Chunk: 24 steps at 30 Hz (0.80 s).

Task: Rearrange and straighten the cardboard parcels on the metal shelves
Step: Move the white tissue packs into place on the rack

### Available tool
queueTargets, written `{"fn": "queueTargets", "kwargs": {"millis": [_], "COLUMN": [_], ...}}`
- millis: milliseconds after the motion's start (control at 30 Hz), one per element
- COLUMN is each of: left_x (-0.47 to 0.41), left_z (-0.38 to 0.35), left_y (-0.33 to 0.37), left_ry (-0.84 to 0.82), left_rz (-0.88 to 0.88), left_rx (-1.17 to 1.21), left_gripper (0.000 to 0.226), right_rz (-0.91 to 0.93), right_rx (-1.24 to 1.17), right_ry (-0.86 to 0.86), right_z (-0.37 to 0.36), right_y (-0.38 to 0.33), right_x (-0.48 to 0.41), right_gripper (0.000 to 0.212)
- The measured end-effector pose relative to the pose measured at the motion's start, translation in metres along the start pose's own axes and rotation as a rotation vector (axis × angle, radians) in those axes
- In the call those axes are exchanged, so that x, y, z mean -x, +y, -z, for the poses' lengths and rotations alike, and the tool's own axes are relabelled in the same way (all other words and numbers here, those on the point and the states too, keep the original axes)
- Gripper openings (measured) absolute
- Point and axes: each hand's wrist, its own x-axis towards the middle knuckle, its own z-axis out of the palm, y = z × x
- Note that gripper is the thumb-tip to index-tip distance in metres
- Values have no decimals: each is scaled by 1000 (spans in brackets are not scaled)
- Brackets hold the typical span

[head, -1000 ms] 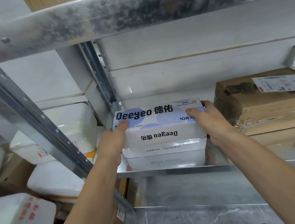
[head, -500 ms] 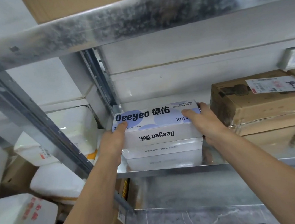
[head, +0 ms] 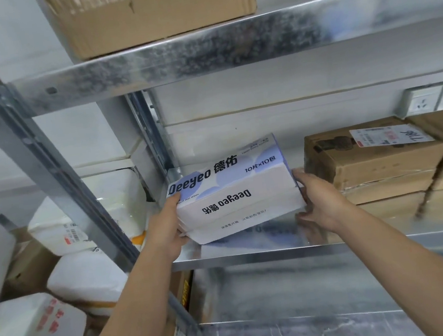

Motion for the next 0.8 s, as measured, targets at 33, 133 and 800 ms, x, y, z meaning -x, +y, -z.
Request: {"fn": "queueTargets", "kwargs": {"millis": [33,133,800], "left_x": [3,10,27], "left_z": [-1,-4,-29], "left_y": [-1,-7,14], "left_ry": [-20,-64,11], "left_rz": [9,31,-286], "left_rx": [12,77,-369], "left_gripper": [29,21,24], "right_rz": [-35,-76,172], "right_rx": [-34,-200,75], "right_ry": [-31,-140,-152], "right_z": [0,1,-48], "right_y": [0,-1,-85], "right_x": [2,7,39], "right_gripper": [33,35,18]}}
